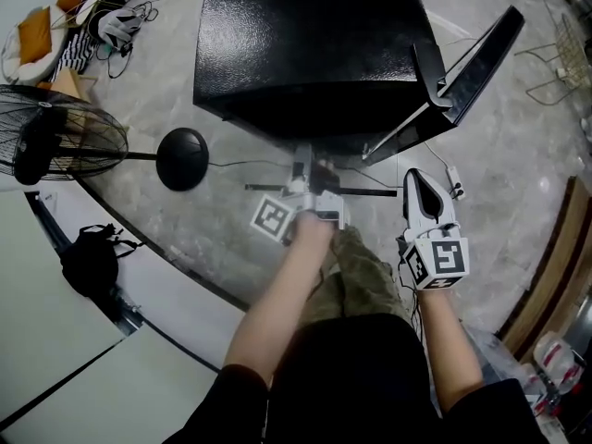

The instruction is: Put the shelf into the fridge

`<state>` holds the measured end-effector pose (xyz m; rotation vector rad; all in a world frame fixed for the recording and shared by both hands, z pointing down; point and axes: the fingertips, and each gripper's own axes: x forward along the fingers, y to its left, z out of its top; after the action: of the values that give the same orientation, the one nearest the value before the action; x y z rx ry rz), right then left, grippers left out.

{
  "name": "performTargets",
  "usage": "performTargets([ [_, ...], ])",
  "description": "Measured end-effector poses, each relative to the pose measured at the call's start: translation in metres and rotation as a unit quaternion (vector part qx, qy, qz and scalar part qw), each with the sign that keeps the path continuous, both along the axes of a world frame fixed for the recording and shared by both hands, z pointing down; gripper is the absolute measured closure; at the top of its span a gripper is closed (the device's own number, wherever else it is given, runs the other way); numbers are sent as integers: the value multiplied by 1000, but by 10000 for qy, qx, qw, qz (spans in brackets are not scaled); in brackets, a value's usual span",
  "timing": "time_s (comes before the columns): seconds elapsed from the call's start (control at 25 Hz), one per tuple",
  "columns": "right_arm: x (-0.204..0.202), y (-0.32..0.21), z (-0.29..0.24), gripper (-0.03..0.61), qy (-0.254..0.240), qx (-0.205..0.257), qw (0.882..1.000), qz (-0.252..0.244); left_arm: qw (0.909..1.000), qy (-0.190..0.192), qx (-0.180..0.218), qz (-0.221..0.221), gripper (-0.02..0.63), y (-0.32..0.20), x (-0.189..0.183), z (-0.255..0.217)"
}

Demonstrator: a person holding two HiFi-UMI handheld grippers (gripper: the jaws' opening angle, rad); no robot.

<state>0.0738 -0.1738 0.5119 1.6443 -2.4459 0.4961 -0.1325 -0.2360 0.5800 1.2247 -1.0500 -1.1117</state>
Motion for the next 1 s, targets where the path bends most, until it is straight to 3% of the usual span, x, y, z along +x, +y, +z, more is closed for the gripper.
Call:
performTargets([
  [0.4, -7, -15, 12, 576, -43, -23, 10000, -63, 9999, 20, 114, -69, 597, -10, 2, 6],
  [1.0, -10, -26, 19, 575, -105, -157, 9998, -67, 9993, -282, 170, -178, 597, -24, 4, 12],
])
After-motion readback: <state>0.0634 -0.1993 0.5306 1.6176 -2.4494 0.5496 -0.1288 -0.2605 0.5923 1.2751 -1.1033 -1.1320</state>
